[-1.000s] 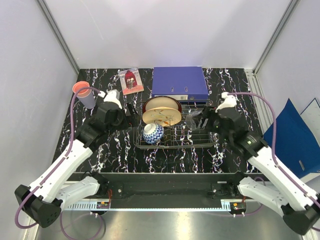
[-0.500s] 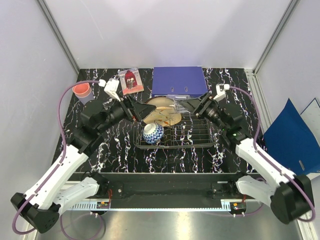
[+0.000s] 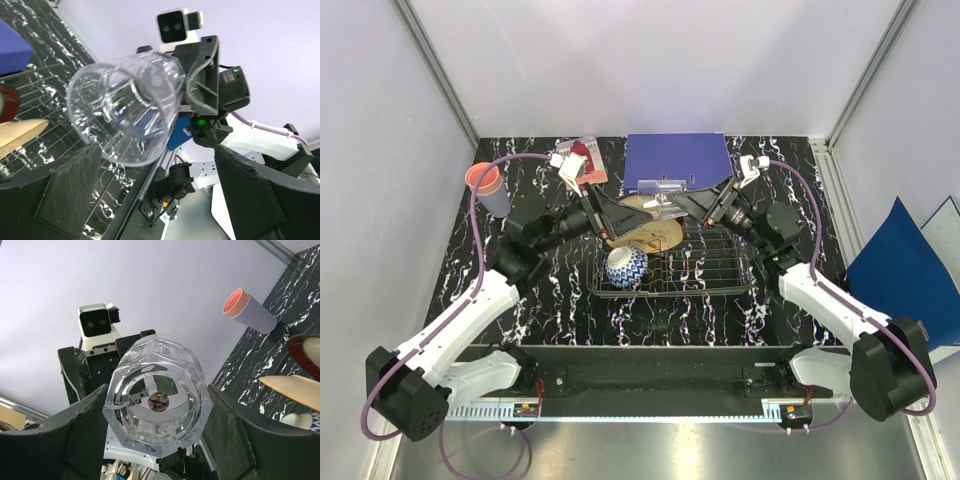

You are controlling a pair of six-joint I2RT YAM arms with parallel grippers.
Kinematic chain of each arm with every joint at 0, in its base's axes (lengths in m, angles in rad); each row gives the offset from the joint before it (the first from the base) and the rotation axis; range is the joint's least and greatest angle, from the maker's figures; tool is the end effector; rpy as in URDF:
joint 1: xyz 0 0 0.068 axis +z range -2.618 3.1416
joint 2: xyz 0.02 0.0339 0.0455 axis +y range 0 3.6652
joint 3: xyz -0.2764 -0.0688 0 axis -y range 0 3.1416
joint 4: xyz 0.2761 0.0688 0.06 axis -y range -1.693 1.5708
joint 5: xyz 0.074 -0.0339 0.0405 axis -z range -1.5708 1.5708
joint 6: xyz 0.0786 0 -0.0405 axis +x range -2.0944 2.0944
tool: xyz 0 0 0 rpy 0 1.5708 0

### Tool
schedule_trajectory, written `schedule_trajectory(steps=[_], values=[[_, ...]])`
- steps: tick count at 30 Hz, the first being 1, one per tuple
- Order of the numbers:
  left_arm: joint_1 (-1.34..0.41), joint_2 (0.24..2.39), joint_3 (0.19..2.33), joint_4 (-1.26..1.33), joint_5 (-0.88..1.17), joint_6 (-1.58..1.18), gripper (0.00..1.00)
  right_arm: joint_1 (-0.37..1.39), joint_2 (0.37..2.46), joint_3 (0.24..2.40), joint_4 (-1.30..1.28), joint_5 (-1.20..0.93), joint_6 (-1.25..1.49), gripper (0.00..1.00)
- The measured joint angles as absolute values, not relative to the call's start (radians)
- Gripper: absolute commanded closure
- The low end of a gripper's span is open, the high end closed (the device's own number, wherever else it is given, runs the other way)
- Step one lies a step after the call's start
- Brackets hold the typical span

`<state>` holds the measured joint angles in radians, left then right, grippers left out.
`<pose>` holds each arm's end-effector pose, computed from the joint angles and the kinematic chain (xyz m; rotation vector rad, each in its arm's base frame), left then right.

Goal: Unload the mixed dishes from the dish rack
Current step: Place the cup at the center of the board.

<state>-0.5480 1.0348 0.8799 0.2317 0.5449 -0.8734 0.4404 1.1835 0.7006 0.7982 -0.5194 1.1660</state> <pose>0.2363 -0.1920 0.3787 0.2230 1.7016 -1.5054 0.2757 0.1731 0.3385 0.0178 1.5049 1.6622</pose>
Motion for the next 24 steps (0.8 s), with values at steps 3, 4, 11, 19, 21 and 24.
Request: schedule_trajectory(steps=[3,4,11,19,21,24], values=[[-0.548,1.050,0.880,0.279,0.558,-0.897,0.02,0.451,1.211,0.705,0.816,-0.530,1.168,1.00],[-0.548,1.056,0.880,0.297,0.563,-0.906,0.04,0.461,1.221,0.707,0.818,-0.534,1.167,1.00],[-0.547,1.079,0.868,0.364,0.577,-0.959,0.59,0.541,1.276,0.714,0.825,-0.537,1.155,1.00],[-0.561,1.041,0.879,0.300,0.592,-0.949,1.00,0.554,1.193,0.728,0.733,-0.527,1.125,0.15],[-0.572,1.014,0.913,0.211,0.580,-0.902,1.00,0.569,1.137,0.743,0.631,-0.496,1.065,0.07],[-0.542,0.974,0.989,-0.013,0.439,-0.799,1.00,0.559,1.047,0.760,0.448,-0.391,0.957,0.05]])
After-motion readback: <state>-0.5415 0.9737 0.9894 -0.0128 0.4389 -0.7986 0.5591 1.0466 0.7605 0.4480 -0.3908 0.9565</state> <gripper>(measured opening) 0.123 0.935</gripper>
